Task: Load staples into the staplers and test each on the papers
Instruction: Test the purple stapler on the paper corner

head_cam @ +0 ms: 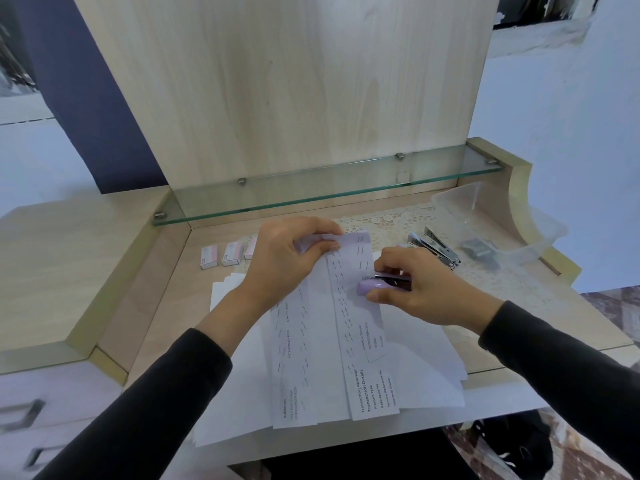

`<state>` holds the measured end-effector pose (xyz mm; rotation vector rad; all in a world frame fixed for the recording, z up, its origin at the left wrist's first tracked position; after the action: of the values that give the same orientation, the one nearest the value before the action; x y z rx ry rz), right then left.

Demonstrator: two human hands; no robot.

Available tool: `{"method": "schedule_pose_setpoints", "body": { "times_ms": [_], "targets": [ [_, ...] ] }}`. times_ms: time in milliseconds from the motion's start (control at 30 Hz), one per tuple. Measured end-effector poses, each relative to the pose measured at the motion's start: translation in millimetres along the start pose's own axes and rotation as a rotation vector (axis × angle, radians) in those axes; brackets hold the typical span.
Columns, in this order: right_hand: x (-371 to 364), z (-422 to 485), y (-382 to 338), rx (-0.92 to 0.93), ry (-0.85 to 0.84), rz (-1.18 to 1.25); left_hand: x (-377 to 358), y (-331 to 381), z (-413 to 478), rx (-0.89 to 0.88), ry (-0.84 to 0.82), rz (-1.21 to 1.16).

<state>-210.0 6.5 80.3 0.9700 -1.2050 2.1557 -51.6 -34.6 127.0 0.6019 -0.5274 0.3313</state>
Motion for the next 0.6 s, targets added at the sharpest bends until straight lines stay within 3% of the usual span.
{"method": "schedule_pose_setpoints", "body": {
  "times_ms": [267,600],
  "targets": [
    [-6,-1,2,-0.04,0.027,-0.077,-4,-5,0,0.034,-0.038,0.018],
    [-11,-14,17,-0.06,-0.108,-0.03,-9,-34,0,0.129,-0.064,0.037]
  ]
}}
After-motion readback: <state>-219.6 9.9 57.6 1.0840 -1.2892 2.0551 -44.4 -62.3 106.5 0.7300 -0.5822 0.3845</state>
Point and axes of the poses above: each hand's wrist, its own z-axis towards the middle knuckle, its own x-axis out of the back of the hand, y = z × x, the point moved 5 cm from there along z, towards the middle knuckle, and after that the axes turned 8 degrees about x, right-handed, at the moved point
